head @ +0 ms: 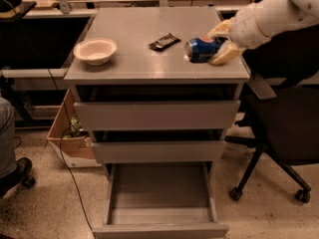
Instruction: Pick pepsi can from bottom drawer and place on counter
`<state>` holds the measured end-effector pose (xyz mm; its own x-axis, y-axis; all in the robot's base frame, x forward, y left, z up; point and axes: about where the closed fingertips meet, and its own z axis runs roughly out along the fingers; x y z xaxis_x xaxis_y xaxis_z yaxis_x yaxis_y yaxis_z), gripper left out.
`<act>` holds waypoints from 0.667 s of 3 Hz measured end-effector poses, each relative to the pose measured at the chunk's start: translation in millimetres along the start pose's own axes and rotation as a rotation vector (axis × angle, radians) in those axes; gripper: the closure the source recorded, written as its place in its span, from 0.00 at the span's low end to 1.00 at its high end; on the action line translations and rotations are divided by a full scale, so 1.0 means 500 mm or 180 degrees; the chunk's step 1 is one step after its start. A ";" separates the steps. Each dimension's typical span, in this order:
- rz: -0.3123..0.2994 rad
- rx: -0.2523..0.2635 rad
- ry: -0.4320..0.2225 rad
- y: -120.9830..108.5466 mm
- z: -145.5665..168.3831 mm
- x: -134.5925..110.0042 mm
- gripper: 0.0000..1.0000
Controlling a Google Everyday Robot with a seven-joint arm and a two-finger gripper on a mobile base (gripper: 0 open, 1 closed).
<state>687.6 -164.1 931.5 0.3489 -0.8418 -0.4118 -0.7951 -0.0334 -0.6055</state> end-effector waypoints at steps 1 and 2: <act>0.0047 0.0033 -0.0167 -0.038 0.040 -0.039 1.00; 0.0060 0.0057 -0.0329 -0.066 0.070 -0.083 1.00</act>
Offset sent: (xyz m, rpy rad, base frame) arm 0.0413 0.0815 0.0284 0.1523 -0.0134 0.0631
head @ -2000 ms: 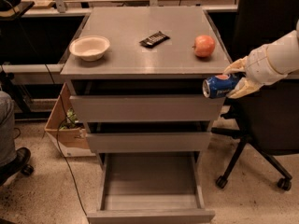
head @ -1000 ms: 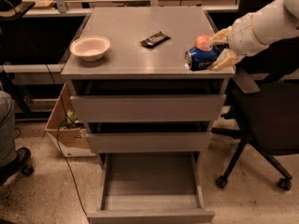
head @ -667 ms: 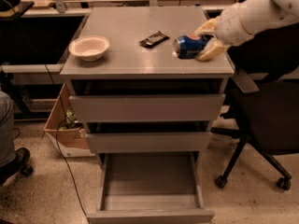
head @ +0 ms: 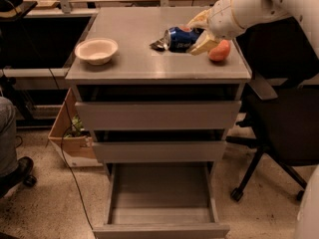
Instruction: Pick pepsi can from bottom drawer and place on counter
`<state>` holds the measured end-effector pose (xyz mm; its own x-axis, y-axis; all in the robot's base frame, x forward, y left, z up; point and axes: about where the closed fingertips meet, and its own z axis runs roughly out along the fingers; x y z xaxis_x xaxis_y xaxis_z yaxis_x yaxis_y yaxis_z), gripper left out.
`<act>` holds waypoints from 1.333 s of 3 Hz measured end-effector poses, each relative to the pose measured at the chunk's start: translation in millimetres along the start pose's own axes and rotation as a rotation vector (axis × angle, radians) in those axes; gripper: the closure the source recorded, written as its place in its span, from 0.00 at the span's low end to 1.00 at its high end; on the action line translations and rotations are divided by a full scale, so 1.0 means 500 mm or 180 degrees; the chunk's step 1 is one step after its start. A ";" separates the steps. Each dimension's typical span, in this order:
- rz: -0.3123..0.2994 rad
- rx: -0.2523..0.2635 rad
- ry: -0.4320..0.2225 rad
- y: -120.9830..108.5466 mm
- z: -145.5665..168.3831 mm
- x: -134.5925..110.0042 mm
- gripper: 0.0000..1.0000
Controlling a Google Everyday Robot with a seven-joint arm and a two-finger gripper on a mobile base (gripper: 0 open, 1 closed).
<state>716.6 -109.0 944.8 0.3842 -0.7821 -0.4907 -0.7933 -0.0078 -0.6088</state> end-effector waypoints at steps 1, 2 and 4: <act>0.0042 0.0002 -0.0168 -0.015 0.038 -0.038 1.00; 0.0103 -0.0017 -0.0244 -0.016 0.064 -0.048 1.00; 0.0325 -0.0205 -0.0212 -0.006 0.218 -0.055 1.00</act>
Offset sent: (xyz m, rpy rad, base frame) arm 0.0165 0.0468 -0.0034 0.1050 0.0362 0.0269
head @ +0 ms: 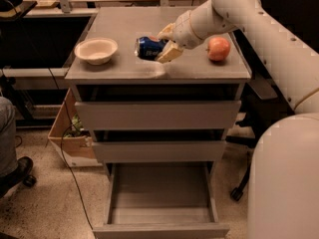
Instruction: Pick pepsi can from bottom drawer and place on counter
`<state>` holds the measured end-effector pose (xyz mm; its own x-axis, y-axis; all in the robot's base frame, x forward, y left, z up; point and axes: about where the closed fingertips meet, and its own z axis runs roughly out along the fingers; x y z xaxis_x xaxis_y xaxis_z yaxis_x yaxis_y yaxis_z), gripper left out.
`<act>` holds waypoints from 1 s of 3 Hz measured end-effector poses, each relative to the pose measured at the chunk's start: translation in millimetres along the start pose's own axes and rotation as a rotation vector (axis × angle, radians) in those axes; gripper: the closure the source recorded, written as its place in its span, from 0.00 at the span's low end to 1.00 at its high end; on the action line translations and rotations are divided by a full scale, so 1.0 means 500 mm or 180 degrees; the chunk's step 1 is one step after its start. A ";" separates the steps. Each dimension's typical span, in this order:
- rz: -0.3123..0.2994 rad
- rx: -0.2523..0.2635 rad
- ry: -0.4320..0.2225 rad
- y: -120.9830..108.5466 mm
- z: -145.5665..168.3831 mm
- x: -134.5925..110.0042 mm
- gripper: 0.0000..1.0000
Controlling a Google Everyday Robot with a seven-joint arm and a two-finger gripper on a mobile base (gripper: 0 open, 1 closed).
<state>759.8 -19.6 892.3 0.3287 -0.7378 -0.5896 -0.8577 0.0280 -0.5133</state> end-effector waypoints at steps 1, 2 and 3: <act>0.0076 -0.0062 0.0053 0.000 0.040 0.006 1.00; 0.0134 -0.0126 0.0078 0.003 0.064 0.010 0.82; 0.0127 -0.0157 0.0019 0.005 0.061 0.001 0.50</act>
Offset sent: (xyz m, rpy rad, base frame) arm 0.0195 0.0200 -0.0281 -0.0247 0.0829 -0.0275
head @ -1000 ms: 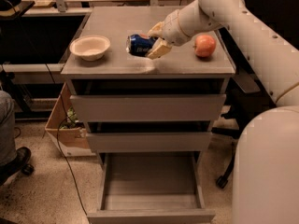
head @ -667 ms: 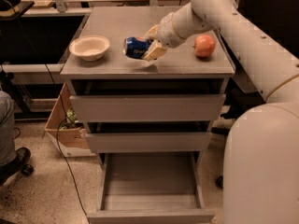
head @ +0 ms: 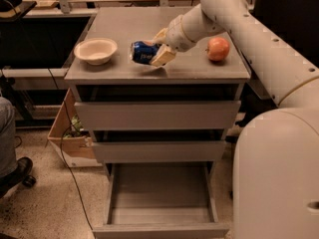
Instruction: Pick pepsi can from bottom drawer and place on counter
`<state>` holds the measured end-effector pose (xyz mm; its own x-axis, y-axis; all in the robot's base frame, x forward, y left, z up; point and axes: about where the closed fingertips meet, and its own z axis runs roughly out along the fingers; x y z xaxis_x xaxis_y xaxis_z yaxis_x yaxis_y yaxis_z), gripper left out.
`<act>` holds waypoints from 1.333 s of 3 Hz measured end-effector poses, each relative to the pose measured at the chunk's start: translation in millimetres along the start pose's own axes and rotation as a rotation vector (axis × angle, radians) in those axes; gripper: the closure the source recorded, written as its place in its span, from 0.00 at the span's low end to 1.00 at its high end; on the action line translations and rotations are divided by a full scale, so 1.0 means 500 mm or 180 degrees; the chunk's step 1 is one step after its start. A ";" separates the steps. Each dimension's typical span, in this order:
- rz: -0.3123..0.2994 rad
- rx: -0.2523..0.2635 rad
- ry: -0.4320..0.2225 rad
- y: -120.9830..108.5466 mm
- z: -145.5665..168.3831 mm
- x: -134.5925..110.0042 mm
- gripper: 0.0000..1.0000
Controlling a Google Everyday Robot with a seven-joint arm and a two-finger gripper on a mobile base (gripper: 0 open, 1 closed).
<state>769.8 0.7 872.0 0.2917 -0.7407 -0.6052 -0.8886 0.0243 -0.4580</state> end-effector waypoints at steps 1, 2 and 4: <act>-0.0027 -0.0001 -0.0049 0.001 -0.011 -0.007 0.27; -0.0079 -0.0011 -0.0115 0.005 -0.029 -0.016 0.04; -0.0282 0.0001 -0.0313 0.011 -0.092 -0.041 0.00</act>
Offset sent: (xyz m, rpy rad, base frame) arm -0.0169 -0.0137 0.0292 0.0376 -0.0359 0.0534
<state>742.7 -14.8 911.6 0.4024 -0.6705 -0.6233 -0.8577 -0.0382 -0.5127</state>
